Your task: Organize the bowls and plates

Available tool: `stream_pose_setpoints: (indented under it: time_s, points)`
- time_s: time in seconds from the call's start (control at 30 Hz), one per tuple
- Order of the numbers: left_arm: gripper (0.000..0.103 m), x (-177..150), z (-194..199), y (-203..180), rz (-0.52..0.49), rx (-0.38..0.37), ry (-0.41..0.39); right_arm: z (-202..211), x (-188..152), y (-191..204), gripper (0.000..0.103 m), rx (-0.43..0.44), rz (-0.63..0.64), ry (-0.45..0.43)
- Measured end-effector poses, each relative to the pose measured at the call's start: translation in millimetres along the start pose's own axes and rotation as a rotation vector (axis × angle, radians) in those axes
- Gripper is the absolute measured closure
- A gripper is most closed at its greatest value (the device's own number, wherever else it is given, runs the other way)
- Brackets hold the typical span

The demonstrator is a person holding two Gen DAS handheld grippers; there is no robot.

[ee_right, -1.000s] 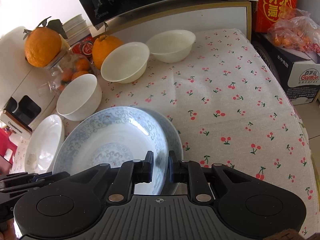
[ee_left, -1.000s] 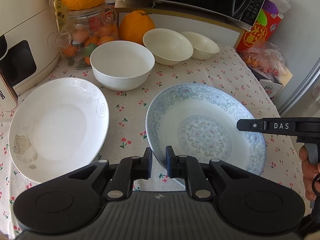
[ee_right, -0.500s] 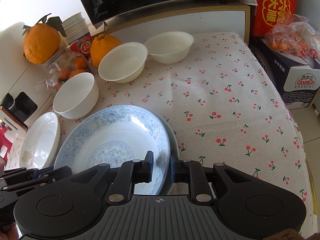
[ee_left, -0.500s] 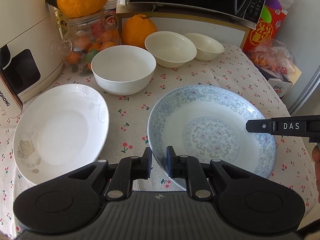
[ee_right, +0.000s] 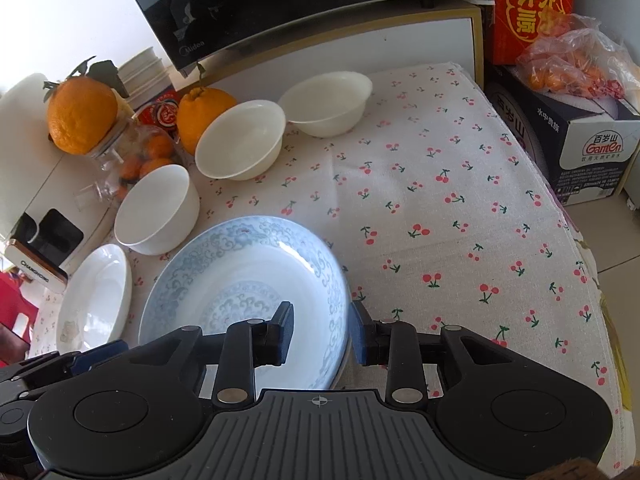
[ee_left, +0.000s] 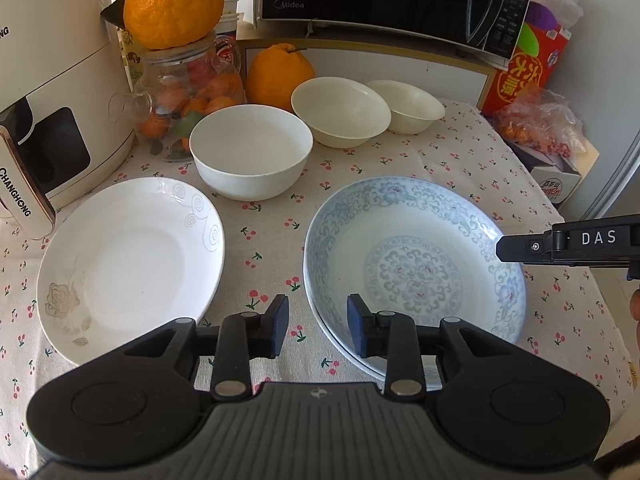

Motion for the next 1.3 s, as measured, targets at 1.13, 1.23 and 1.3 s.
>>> stream_pose_setpoints:
  time_s: [1.13,1.23,1.3]
  points:
    - [0.001,15,35,144,0.232,0.187,-0.061,-32,16,144,0.008,0.208,0.248,-0.074]
    - [0.001,10,30,161,0.297,0.186,-0.053,-47,15,155,0.008,0.265,0.216,-0.019]
    - [0.001,6,27,168,0.333,0.176,-0.05,-56,13,162,0.008,0.297,0.2,0.013]
Point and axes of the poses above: each gripper's, at about its wrist camera, not at the fingertips, and z roughly against the way its jaws point, y to its left, x to its top, the point moved 3 cm from there along -z, roughly the way its jaws point, and after that the axes turned 5 degrees about y, right-handed, at the moved point
